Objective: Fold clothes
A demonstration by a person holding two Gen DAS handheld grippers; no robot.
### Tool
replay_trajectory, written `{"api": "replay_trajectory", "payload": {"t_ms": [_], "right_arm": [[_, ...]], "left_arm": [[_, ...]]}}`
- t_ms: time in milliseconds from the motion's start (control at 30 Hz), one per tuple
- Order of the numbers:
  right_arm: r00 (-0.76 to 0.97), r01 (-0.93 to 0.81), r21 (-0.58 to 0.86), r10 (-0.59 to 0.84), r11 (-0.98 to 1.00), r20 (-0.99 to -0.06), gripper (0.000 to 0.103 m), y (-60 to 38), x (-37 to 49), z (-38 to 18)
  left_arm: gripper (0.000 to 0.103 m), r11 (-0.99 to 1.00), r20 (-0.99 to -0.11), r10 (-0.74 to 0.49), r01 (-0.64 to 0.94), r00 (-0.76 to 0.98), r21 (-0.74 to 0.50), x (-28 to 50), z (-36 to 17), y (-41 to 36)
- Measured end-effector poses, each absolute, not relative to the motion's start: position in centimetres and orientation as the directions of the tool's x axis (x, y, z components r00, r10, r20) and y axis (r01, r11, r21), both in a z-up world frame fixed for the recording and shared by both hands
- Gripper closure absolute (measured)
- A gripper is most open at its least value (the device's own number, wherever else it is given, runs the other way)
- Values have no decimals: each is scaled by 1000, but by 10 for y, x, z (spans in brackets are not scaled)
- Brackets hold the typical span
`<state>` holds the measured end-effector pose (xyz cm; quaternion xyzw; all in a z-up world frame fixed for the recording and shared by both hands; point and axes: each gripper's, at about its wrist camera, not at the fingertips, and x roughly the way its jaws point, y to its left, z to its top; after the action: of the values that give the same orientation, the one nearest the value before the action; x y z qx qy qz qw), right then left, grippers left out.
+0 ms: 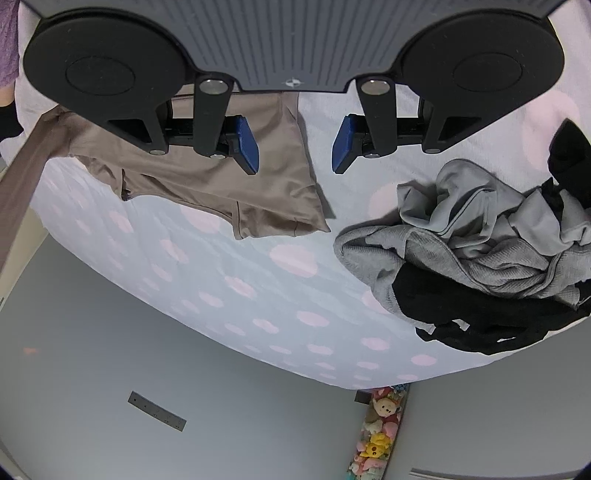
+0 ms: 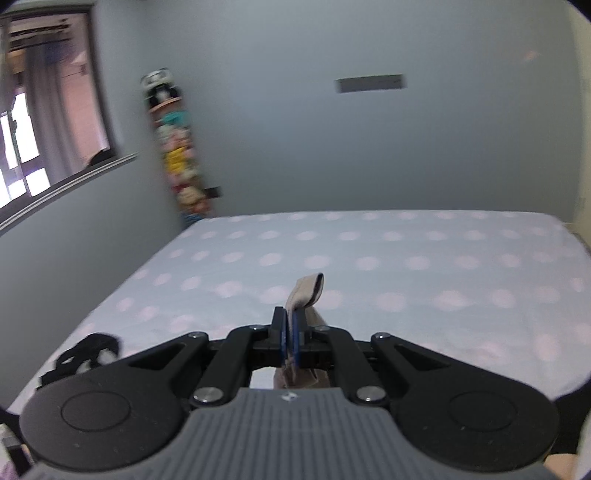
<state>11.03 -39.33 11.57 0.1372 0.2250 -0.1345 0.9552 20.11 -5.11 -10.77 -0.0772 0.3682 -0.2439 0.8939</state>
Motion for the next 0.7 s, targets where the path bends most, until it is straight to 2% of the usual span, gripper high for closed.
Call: {"api": "replay_trajectory", "payload": {"t_ms": [167, 300, 700], "right_arm": [[862, 190, 212, -60, 959, -503, 98, -350, 153, 88], [830, 118, 201, 15, 972, -558, 98, -317, 190, 56], [696, 21, 306, 205, 952, -688, 98, -242, 277, -76]], "left_arm": [[61, 856, -605, -517, 371, 605, -361, 204, -110, -44], [54, 845, -592, -535, 370, 603, -387, 208, -115, -41], [51, 855, -631, -518, 381, 578, -352, 220, -125, -44]]}}
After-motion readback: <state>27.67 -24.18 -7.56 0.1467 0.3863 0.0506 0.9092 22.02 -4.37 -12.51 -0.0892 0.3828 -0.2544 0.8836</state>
